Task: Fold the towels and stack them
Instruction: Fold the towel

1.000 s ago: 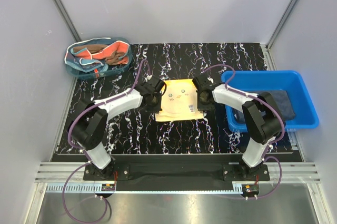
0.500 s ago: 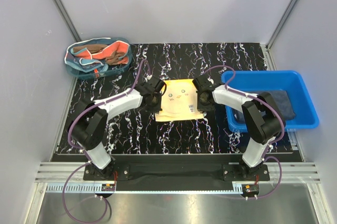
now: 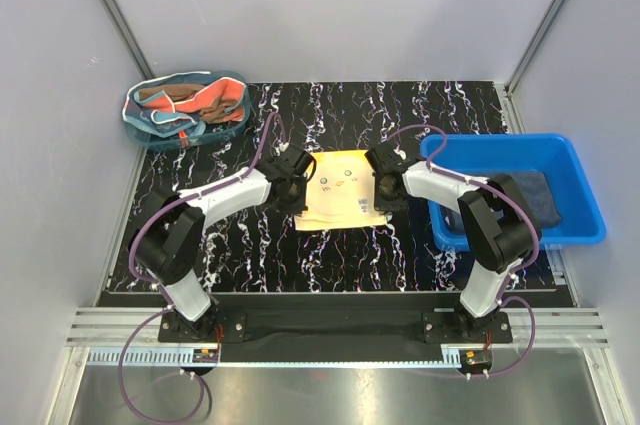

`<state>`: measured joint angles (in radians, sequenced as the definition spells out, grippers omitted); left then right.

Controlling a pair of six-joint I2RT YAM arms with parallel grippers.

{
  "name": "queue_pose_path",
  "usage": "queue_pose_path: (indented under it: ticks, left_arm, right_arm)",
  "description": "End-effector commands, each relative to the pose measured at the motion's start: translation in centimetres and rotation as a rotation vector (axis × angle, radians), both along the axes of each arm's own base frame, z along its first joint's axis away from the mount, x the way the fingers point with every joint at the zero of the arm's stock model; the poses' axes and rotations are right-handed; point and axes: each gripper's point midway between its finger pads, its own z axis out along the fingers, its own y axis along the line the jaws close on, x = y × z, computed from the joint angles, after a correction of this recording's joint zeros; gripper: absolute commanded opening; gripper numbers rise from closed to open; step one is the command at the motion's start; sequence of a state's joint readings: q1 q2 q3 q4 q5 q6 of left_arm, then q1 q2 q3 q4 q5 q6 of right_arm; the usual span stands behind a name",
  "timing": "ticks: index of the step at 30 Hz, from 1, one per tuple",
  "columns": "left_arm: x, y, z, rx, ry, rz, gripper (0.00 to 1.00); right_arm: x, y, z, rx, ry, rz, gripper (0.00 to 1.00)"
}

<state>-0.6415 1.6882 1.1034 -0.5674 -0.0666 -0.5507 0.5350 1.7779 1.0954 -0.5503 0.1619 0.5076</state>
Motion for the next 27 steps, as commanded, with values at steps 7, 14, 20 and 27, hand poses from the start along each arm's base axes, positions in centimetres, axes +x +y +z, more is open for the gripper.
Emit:
queue_pose_path:
  ticks: [7, 14, 20, 27]
  left_arm:
    - [1.8, -1.1, 3.1, -0.019, -0.064, -0.015, 0.0]
    - [2.1, -1.5, 4.3, -0.026, -0.069, -0.019, 0.0]
    - [2.1, -1.8, 6.0, -0.044, -0.073, -0.022, 0.0]
    - [-0.9, -2.8, 5.4, -0.204, -0.058, -0.004, 0.0]
  right_arm:
    - [0.8, 0.9, 2.5, 0.02, -0.036, 0.02, 0.0]
    - [1.4, 1.2, 5.1, 0.037, -0.077, 0.05, 0.0]
    - [1.0, 1.3, 7.1, 0.058, -0.095, 0.077, 0.0]
    - [-1.4, 0.3, 7.4, 0.089, -0.104, 0.072, 0.0]
